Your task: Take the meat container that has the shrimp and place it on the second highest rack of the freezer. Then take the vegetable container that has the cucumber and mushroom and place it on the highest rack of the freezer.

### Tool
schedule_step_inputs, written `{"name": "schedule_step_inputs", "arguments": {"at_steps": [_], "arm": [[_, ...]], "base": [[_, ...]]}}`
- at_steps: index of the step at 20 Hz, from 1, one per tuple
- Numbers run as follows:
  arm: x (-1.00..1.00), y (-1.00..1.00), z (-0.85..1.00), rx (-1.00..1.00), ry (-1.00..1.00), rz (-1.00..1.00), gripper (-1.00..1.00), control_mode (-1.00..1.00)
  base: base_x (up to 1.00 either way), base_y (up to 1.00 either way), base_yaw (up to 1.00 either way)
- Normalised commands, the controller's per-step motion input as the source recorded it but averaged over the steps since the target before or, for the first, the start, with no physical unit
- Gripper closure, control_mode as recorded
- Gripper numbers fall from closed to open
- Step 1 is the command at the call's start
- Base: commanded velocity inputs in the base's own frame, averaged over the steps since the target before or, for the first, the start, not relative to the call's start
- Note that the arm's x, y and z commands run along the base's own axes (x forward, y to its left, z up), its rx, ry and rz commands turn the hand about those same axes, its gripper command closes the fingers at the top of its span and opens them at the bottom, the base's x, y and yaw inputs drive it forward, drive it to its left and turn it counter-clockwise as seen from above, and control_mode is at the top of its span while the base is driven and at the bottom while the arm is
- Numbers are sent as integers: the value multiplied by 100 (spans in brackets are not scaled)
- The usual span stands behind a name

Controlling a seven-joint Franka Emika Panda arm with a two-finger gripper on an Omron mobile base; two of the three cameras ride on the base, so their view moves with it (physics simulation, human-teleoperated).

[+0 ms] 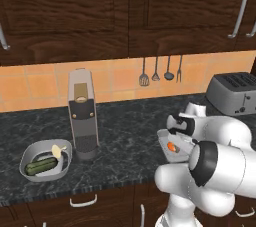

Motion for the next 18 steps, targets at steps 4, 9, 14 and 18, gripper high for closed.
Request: {"name": "schedule_step_inputs", "arguments": {"at_steps": [4,9,14,18], "arm": [[-10,-2,-56,1,5,0,100,-100],[-14,-5,-1,7,-5,0,100,-100],[-1,0,0,7,-6,0,100,-100],[-35,0,30,4,-8,0,100,-100]], "base": [[0,0,0],[0,0,0],[0,0,0],[0,0,0]]}}
